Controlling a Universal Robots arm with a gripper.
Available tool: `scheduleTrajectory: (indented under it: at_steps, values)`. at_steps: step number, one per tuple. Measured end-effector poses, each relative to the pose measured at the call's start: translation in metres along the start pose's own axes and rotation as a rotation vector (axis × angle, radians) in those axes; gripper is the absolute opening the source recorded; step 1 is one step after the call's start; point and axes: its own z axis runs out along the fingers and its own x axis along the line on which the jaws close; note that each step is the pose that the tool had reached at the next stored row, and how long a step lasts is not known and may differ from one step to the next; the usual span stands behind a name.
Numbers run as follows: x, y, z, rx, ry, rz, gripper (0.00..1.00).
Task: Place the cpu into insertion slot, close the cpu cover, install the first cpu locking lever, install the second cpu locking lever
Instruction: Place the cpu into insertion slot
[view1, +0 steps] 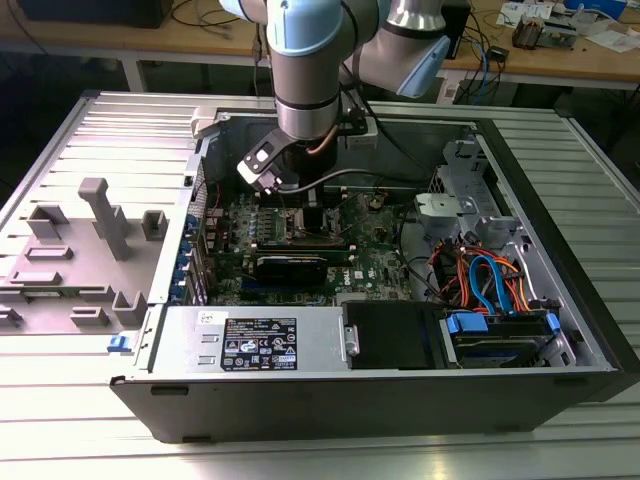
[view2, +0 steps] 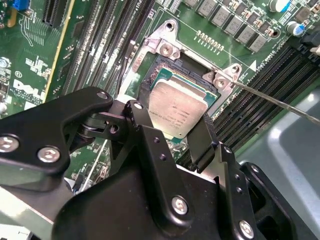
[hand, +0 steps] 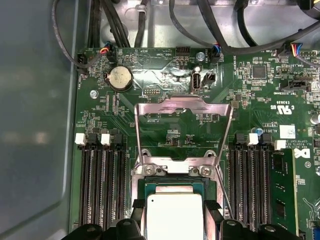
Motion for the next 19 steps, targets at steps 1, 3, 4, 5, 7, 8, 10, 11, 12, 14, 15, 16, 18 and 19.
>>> scheduleTrajectory:
  at_steps: [1,3,4,5,7,8,10,11,12,14,15,16,18,19]
  values:
    - [0.0000,0.0000,0.0005,-0.0001,-0.0014,0.001,0.54]
    - [-0.0001,0.0000,0.0014,0.0010,-0.0045,0.000,0.54]
    - [-0.0001,-0.0001,0.0017,0.0015,-0.0051,-0.001,0.54]
    - [-0.0001,-0.0001,0.0020,0.0024,-0.0054,-0.001,0.54]
    - [0.0000,-0.0002,0.0026,0.0039,-0.0062,-0.002,0.54]
    - [0.0000,-0.0002,0.0029,0.0044,-0.0070,-0.002,0.54]
    - [0.0000,-0.0002,0.0036,0.0057,-0.0087,-0.002,0.54]
    - [-0.0001,-0.0001,0.0040,0.0062,-0.0096,-0.003,0.54]
    - [-0.0001,-0.0001,0.0041,0.0065,-0.0101,-0.005,0.54]
    - [-0.0001,0.0001,0.0043,0.0065,-0.0097,-0.008,0.54]
    - [-0.0001,0.0001,0.0044,0.0065,-0.0097,-0.007,0.54]
    - [-0.0001,0.0002,0.0044,0.0065,-0.0101,-0.003,0.54]
    - [-0.0001,0.0002,0.0044,0.0065,-0.0114,0.015,0.54]
    - [-0.0001,0.0002,0.0045,0.0065,-0.0116,0.020,0.54]
